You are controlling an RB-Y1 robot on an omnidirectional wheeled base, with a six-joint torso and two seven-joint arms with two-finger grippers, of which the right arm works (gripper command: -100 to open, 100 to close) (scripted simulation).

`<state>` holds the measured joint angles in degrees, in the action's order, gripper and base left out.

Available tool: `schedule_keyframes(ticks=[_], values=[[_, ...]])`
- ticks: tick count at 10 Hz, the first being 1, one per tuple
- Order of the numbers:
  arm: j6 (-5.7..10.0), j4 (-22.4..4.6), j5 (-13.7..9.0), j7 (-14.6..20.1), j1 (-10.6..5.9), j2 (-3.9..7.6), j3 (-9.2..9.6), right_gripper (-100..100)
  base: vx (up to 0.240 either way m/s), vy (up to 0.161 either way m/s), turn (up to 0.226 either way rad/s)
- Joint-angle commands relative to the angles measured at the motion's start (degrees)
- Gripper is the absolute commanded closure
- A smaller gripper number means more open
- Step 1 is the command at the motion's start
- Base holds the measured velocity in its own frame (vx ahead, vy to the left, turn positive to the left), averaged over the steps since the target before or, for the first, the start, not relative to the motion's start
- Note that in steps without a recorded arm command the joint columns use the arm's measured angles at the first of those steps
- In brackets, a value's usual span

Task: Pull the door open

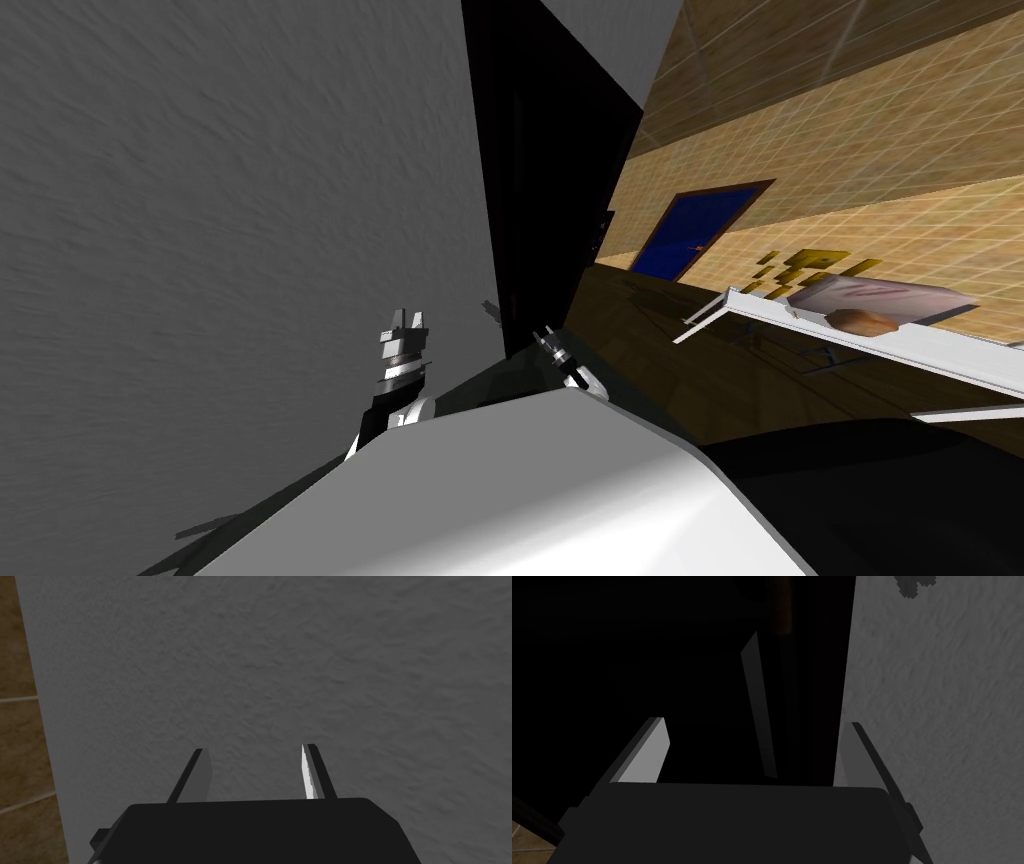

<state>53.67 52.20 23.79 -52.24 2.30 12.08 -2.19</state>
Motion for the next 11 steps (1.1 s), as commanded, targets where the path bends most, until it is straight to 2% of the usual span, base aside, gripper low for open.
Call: schedule_keyframes(ticks=[1, 9, 10, 11], values=[[0.28, -1.68, 0.48, -1.11, -0.66, 0.11, -0.03, -100, 0.097, 0.077, -0.021], [2.33, -11.57, 3.45, -7.51, -3.86, 1.01, -0.21, -100, 0.149, 0.084, -0.033], [2.15, -10.98, 3.24, -7.01, -3.73, 0.95, -0.20, -100, 0.065, 0.030, -0.004], [2.44, -12.52, 1.76, -7.66, -4.30, 1.66, -0.44, -100, 0.066, 0.155, 0.233]])
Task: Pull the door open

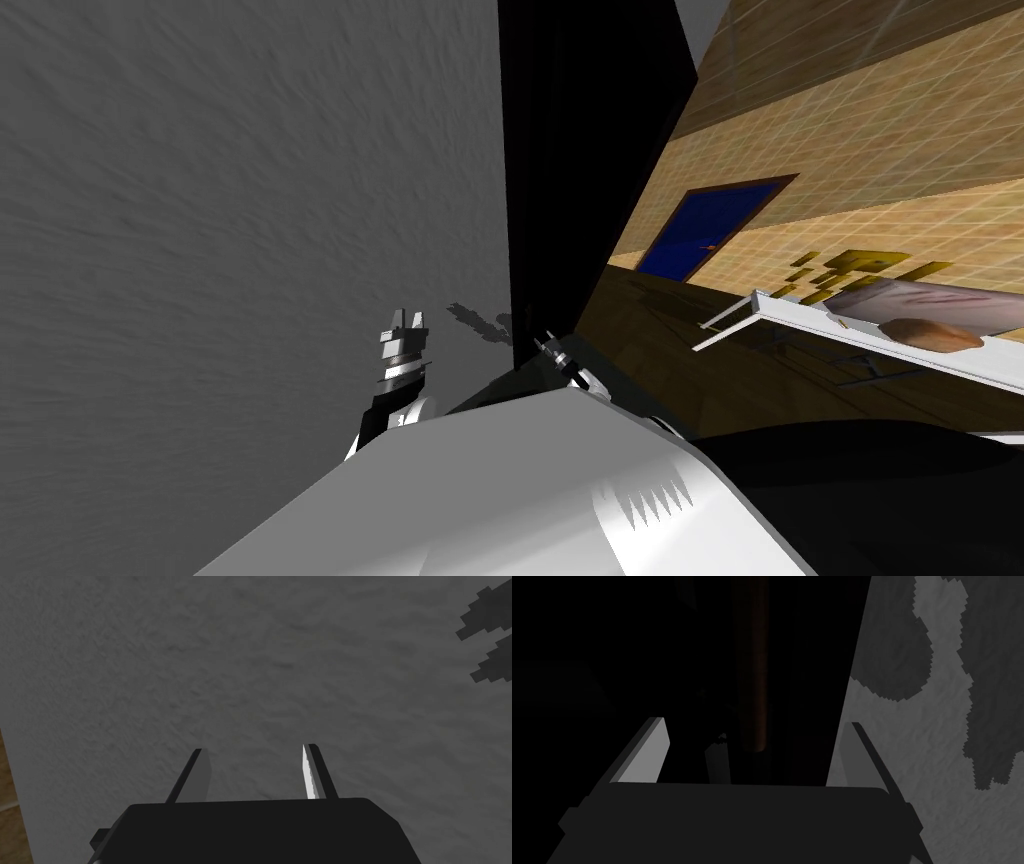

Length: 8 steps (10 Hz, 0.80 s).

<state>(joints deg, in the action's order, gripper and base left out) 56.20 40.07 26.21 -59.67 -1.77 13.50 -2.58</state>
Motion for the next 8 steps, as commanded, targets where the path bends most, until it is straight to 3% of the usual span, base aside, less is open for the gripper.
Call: schedule_keyframes(ticks=[1, 4, 7, 8], values=[[0.06, -1.24, -1.59, -0.53, -0.54, 0.67, -0.20, -100, 0.163, 0.227, 0.209], [0.56, -4.02, -4.65, -1.54, -1.55, 2.08, -0.66, -100, 0.204, 0.122, 0.148], [0.88, -5.66, -6.47, -2.15, -2.16, 2.91, -0.93, -100, 0.099, -0.033, 0.120], [1.01, -5.72, -6.07, -2.17, -2.19, 2.62, -0.91, -100, 0.006, -0.030, 0.059]])
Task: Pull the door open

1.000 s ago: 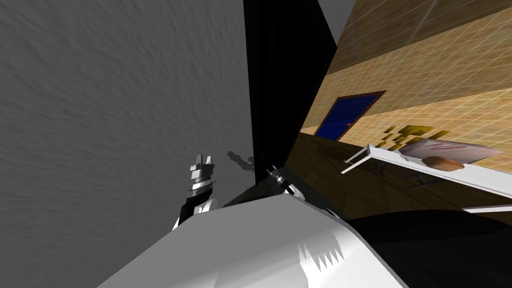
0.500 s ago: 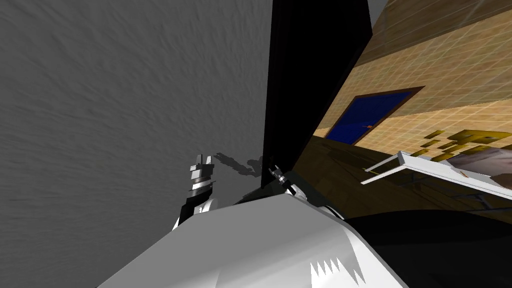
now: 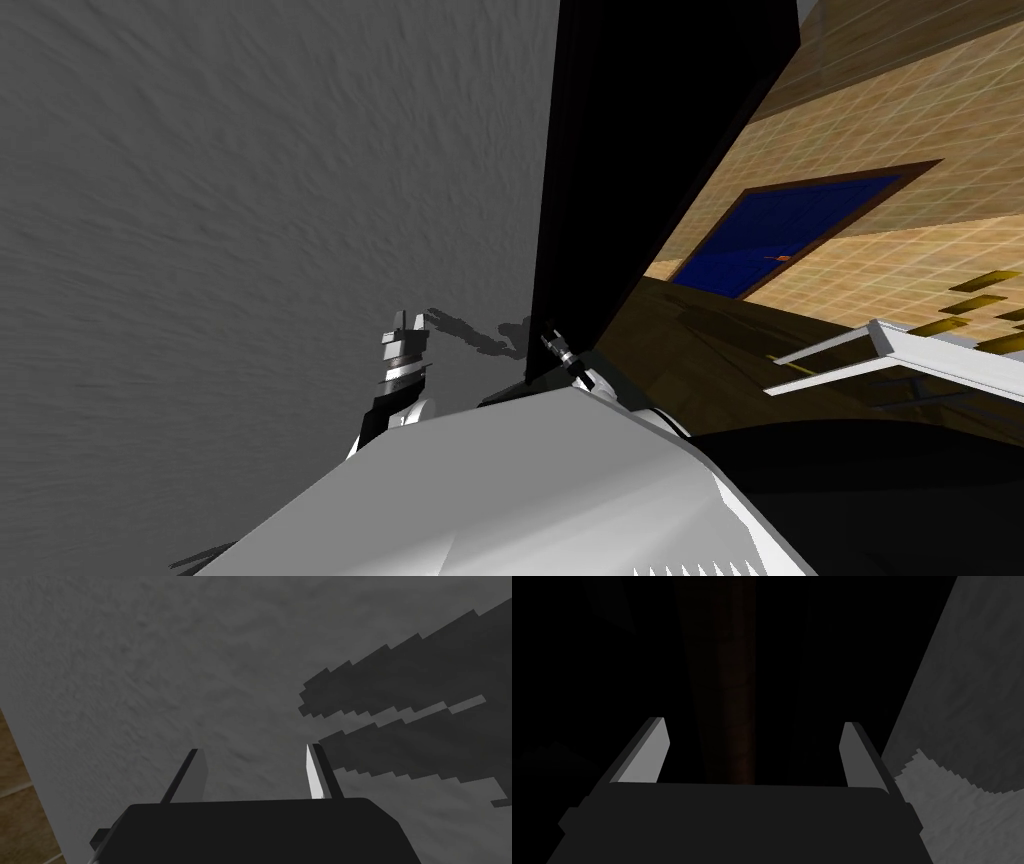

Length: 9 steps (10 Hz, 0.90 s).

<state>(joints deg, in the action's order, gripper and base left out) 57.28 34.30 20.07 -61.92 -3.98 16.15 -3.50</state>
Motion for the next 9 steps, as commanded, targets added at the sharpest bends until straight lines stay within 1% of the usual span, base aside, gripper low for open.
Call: schedule_keyframes(ticks=[1, 6, 7, 9], values=[[-0.07, 0.06, 0.08, 0.08, 0.02, -0.03, 0.02, 100, -0.041, -0.004, -0.003], [-0.07, 0.06, 0.08, 0.08, 0.02, -0.03, 0.02, 100, -0.005, -0.003, -0.006], [-0.57, 0.05, -0.90, 2.33, 0.02, 0.61, -0.47, 100, -0.032, -0.013, 0.069], [-0.65, 0.11, -1.48, 4.27, 0.02, 0.59, -0.36, 100, -0.034, -0.011, 0.051]])
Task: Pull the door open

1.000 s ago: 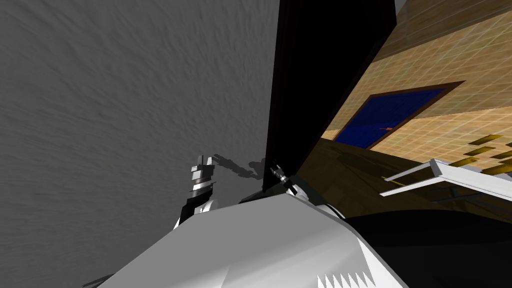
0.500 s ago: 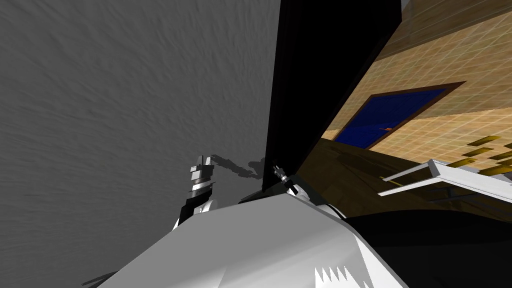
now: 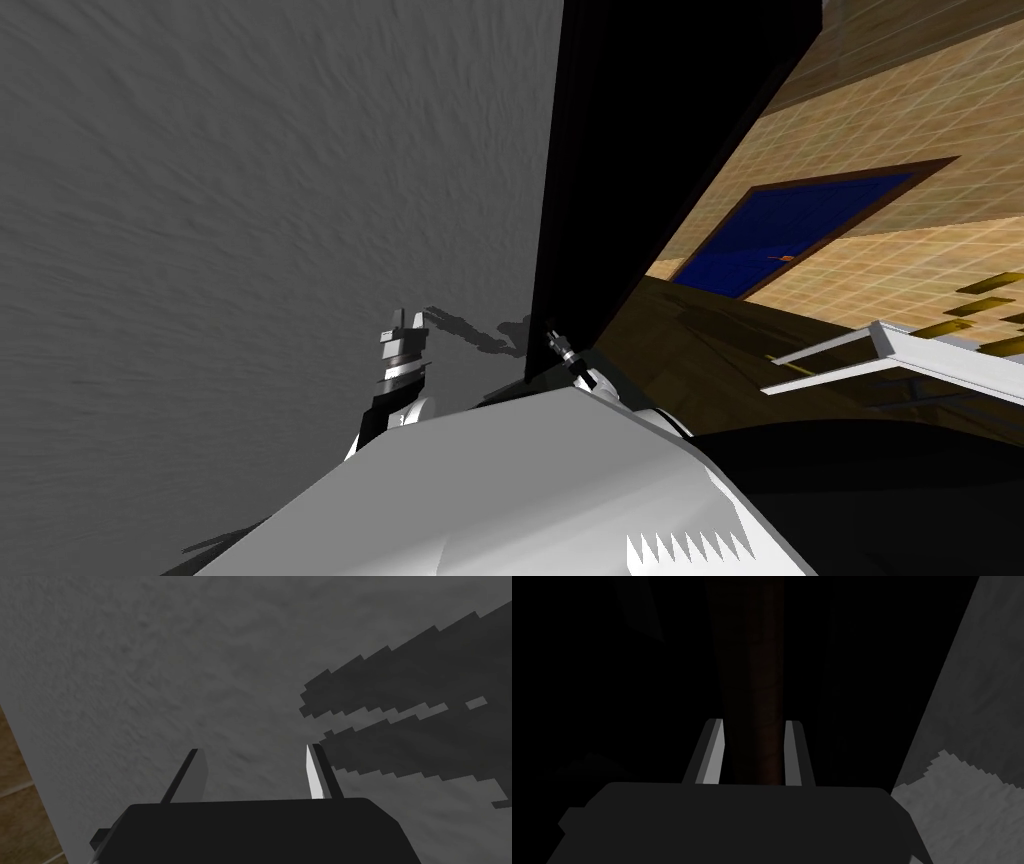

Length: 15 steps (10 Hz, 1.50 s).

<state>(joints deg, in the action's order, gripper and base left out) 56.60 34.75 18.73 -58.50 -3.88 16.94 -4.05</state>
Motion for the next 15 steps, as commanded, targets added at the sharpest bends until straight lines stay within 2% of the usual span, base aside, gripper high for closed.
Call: schedule_keyframes(ticks=[1, 13, 14, 15], values=[[-0.05, -0.30, -0.64, 2.41, -0.07, -0.20, 0.30, 100, -0.024, -0.009, 0.059], [-0.92, 0.26, -6.71, 19.46, -0.01, -0.37, 1.54, 100, -0.036, -0.019, 0.072], [-0.92, 0.26, -6.71, 19.76, -0.01, -0.37, 1.54, 100, -0.034, -0.020, 0.045], [-1.05, 0.35, -7.60, 21.91, -0.01, -0.40, 1.72, 100, -0.042, -0.017, 0.081]])
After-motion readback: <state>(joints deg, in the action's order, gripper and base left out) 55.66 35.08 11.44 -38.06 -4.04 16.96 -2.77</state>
